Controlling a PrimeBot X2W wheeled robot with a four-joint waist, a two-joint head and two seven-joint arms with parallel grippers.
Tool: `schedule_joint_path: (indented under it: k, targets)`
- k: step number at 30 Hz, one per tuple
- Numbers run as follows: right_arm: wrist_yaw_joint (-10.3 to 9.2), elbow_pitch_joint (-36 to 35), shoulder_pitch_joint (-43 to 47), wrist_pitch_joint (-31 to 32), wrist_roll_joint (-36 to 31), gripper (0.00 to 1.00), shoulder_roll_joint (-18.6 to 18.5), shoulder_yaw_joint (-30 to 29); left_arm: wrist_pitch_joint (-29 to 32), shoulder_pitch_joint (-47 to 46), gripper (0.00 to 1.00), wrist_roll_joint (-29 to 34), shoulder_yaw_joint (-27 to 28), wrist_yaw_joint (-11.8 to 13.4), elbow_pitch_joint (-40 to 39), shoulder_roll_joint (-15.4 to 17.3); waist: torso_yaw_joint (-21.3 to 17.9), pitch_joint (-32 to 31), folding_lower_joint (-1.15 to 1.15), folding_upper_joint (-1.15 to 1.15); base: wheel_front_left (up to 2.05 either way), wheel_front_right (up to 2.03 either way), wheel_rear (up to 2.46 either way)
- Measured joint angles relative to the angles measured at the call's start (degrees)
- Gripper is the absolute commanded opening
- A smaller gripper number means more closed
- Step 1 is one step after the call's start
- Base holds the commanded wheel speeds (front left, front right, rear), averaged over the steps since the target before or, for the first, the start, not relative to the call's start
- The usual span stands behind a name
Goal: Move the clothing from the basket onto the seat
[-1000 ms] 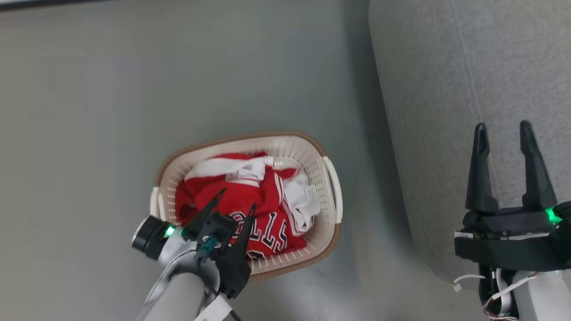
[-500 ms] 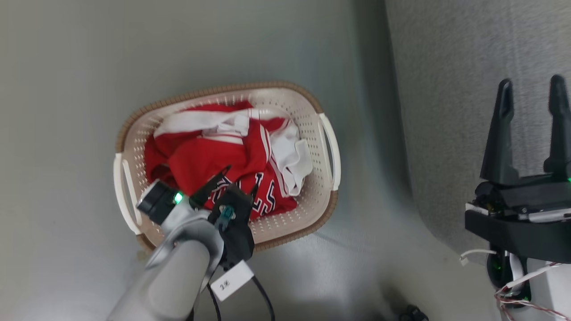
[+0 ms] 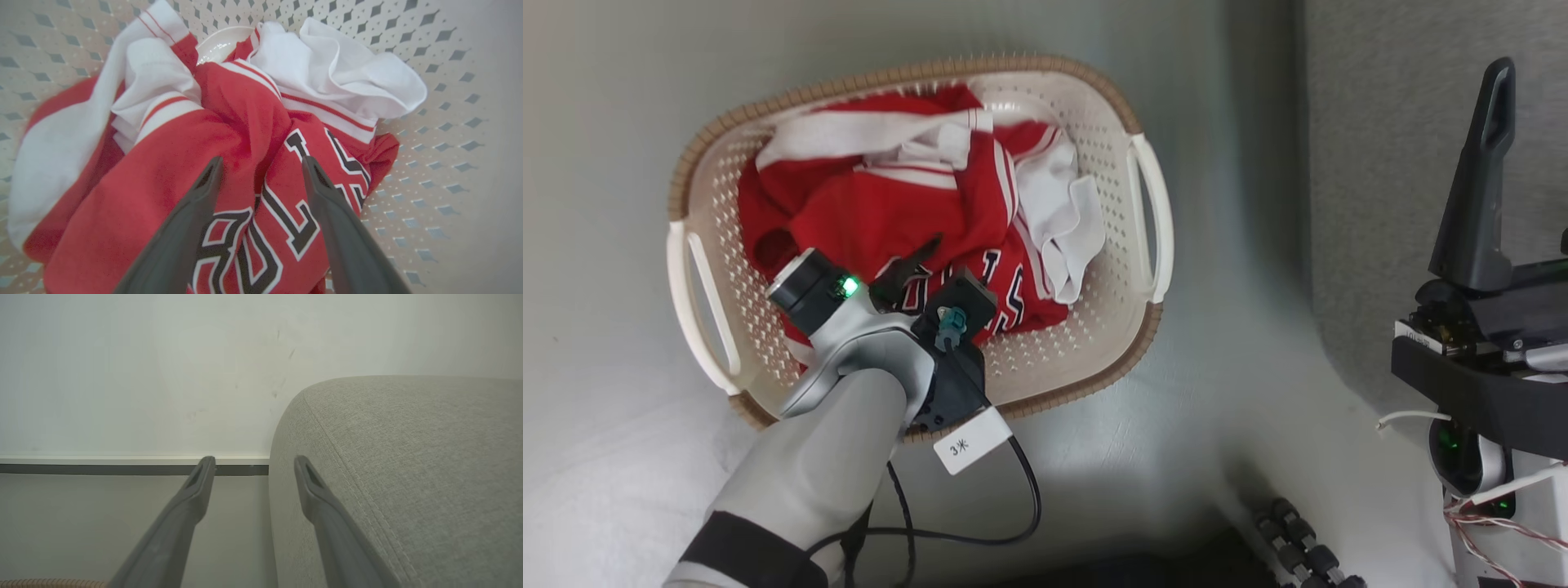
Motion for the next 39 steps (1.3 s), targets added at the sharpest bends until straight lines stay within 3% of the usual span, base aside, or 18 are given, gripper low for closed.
schedule_joint_path:
  k: [10, 11, 12, 13, 14, 30, 39]
  targets:
    - [0.00, 0.0, -0.5, -0.1, -0.9, 1.00, 0.5, 0.4, -0.4, -3.9, 1.00, 1.1, 0.3, 3.1, 3.8, 0.0, 0.0, 3.9, -0.01, 0.00, 0.00, 0.00, 0.00]
    - [0.00, 0.0, -0.7, -0.1, -0.9, 1.00, 0.6, 0.4, -0.6, -4.1, 0.87, 1.1, 0.5, 3.5, 4.1, 0.0, 0.0, 4.1, -0.01, 0.00, 0.00, 0.00, 0.00]
    - [0.00, 0.1, -0.8, -0.1, -0.9, 1.00, 0.6, 0.5, -0.7, -4.2, 0.51, 1.0, 0.7, 3.6, 4.3, 0.0, -0.1, 4.2, -0.01, 0.00, 0.00, 0.00, 0.00]
    - [0.00, 0.2, -1.0, -0.2, -1.0, 1.00, 0.7, 0.5, -0.9, -4.4, 0.21, 1.0, 0.9, 3.6, 4.6, 0.0, -0.2, 4.3, -0.01, 0.00, 0.00, 0.00, 0.00]
    - [0.00, 0.4, -1.2, -0.2, -1.0, 1.00, 0.7, 0.5, -1.4, -4.6, 0.00, 0.9, 0.9, 3.6, 5.0, 0.0, -0.2, 4.4, -0.01, 0.00, 0.00, 0.00, 0.00]
    - [0.79, 9.8, -3.4, -0.1, -1.2, 1.00, 1.5, 0.9, -9.4, -4.3, 0.00, -5.4, 3.4, 3.0, 5.5, -0.6, 0.5, -2.2, -0.01, -0.01, 0.00, 0.00, 0.00]
    - [1.60, 15.8, -4.0, -0.1, -0.8, 1.00, 1.7, 1.3, -10.5, -2.6, 0.00, -13.2, 3.6, 1.9, -0.6, -0.6, 1.6, -9.1, -0.02, -0.01, 0.00, 0.00, 0.00]
